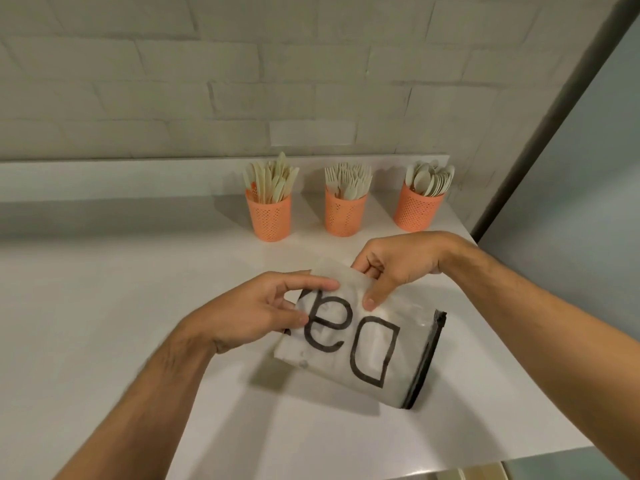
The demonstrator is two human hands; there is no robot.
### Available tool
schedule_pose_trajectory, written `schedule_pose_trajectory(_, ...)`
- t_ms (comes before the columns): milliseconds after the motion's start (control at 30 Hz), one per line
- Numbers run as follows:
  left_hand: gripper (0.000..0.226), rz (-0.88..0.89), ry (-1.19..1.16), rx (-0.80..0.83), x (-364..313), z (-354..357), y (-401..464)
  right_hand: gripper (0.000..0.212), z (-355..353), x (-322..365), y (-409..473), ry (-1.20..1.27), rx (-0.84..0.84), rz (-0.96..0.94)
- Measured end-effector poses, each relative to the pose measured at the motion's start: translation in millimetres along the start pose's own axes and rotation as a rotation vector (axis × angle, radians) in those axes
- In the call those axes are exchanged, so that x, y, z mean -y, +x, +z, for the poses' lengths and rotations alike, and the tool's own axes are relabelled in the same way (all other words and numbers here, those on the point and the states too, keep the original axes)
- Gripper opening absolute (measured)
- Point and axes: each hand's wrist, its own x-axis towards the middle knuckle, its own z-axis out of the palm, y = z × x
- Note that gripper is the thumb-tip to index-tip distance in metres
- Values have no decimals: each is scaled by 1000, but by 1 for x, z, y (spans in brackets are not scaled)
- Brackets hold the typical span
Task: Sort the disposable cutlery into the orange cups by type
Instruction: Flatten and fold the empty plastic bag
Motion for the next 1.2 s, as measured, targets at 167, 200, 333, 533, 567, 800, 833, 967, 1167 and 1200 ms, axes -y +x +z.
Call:
schedule_pose_trajectory(167,57,15,35,-162,10,-18,-7,22,-1,-14,-2,-130,-79,112)
schedule_pose_trajectory(200,57,23,21,-193,12,-21,-9,25,-2,-23,-3,-111,-137,117)
schedule_pose_trajectory(333,57,71,-111,-316,21,-25,-13,43,11,-63,5,632,-391,-80)
schedule_pose_trajectory(533,61,100,-176,-448,38,-21,-13,44,70,-66,13,927,-569,-204)
schedule_pose_trajectory(567,61,99,-169,-443,40,-22,-14,45,75,-66,9,907,-570,-191)
schedule_pose_trajectory(800,79,39,-143,-193,45,-21,-32,30,91,-69,-12,907,-789,-117)
schedule_pose_trajectory(833,83,51,-140,-183,45,-19,-32,27,95,-69,-14,912,-818,-103)
schedule_pose_trajectory(967,97,84,-144,-106,49,-9,-32,22,114,-75,-26,897,-895,-59)
schedule_pose_trajectory(1167,100,126,-14,-69,53,26,-21,17,133,-96,-67,883,-991,9)
schedule_pose_trajectory(1200,100,138,11,-55,53,34,-17,16,135,-101,-76,877,-998,20)
